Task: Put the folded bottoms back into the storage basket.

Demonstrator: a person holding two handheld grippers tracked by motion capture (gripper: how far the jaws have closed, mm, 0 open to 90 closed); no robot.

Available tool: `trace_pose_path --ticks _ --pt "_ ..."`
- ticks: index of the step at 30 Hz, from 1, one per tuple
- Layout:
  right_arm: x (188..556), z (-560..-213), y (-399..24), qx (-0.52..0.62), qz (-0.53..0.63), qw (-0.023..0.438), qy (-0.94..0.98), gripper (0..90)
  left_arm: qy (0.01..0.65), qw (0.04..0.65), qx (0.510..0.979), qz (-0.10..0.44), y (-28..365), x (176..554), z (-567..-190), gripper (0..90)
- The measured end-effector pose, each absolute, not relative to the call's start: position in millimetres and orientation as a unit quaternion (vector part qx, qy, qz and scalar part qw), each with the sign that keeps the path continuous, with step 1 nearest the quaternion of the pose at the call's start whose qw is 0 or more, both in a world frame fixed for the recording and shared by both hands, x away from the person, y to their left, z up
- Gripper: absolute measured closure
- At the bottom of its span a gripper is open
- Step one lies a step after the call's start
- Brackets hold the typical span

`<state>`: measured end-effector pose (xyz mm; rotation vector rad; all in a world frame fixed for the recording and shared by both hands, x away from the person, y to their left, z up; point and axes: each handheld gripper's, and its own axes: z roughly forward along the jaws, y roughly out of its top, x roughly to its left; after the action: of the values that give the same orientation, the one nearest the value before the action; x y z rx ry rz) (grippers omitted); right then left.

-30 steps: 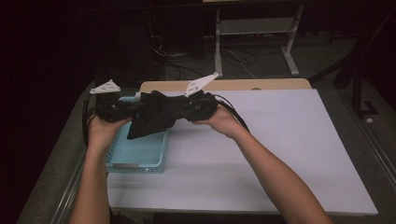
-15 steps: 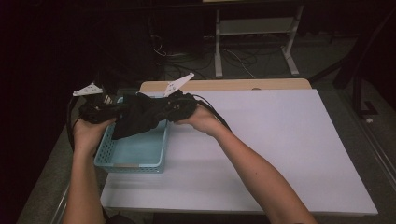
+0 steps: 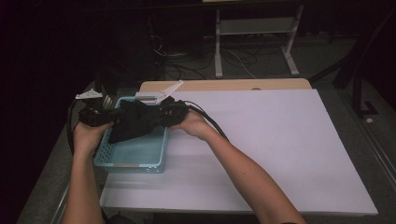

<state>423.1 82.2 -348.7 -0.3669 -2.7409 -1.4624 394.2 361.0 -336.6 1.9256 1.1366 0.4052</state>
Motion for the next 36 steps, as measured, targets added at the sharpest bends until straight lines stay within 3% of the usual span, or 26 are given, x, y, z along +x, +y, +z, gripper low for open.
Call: trace_pose_path --ticks 5,10,15,29,31,32,36 --pt "422 -361 84 -0.118 -0.457 0.014 -0.881 76.8 0.465 0.415 0.769 0.141 362 397 -346 80.7" --pt "418 -371 73 -0.123 -0.452 0.033 -0.883 64.2 0.469 0.407 0.774 0.122 360 398 -351 80.7" --pt "414 -373 55 -0.131 -0.458 0.032 -0.879 59.0 0.471 0.395 0.782 0.103 357 399 -356 80.7" --pt "408 -368 26 -0.150 -0.469 0.017 -0.870 42.6 0.505 0.358 0.776 0.122 364 407 -367 79.3" --pt "408 -369 22 -0.154 -0.469 0.015 -0.869 41.3 0.514 0.354 0.770 0.136 365 409 -369 74.8" --pt "407 -369 18 -0.158 -0.472 0.013 -0.867 40.0 0.519 0.357 0.764 0.139 366 409 -369 63.9" --pt "407 -369 12 -0.164 -0.472 0.010 -0.866 38.5 0.515 0.377 0.757 0.139 366 409 -366 56.1"
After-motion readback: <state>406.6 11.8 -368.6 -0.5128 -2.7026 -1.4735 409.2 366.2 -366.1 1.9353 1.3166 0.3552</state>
